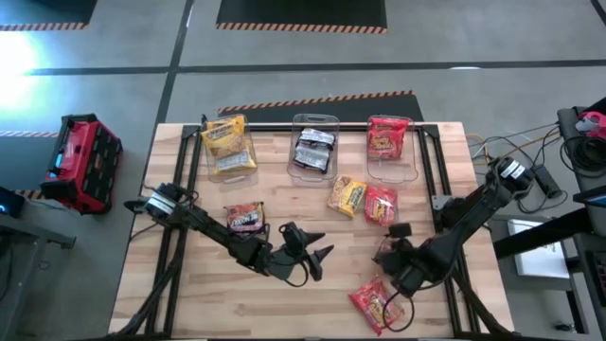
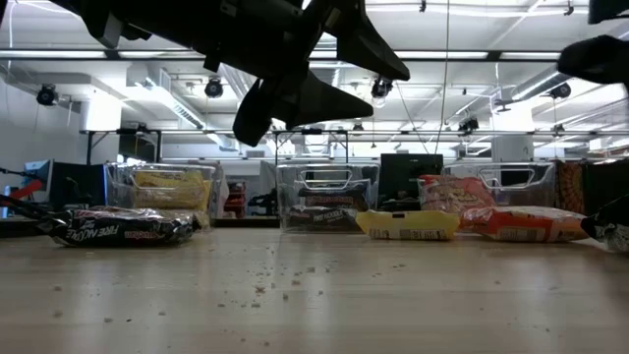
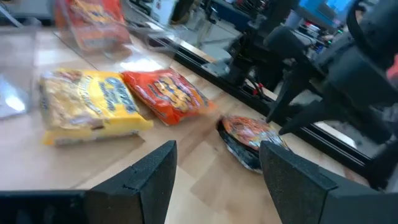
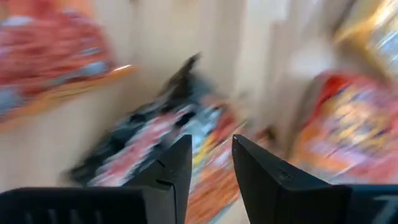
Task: Sort Maruchan noodles
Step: Put the black noodle pack into the middle transparent bin
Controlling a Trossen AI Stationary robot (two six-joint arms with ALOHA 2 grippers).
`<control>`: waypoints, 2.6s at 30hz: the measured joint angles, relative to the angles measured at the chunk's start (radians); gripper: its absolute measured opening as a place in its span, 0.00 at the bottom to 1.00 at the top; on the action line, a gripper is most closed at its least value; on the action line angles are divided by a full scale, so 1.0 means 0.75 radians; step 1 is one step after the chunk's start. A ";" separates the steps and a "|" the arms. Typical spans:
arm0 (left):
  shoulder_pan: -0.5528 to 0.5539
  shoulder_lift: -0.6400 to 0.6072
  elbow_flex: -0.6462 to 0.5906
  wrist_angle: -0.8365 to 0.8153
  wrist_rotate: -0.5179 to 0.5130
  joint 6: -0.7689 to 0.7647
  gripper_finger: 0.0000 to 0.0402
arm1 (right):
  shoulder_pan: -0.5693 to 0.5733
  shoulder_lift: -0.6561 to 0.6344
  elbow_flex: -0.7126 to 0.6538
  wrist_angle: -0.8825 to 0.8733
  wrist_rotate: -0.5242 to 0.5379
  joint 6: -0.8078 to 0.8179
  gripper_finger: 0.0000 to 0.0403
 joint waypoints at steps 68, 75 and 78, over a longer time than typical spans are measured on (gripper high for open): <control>0.218 0.010 -0.001 -0.368 0.463 -0.540 0.53 | -0.326 0.051 -0.183 0.474 -0.024 -0.026 0.17; 0.296 0.082 -0.002 -0.285 0.545 -0.520 0.53 | -0.341 0.075 -0.288 0.539 0.027 -0.028 0.17; 0.320 0.128 0.000 -0.165 0.632 -0.519 0.53 | -0.341 0.076 -0.293 0.563 0.044 -0.030 0.17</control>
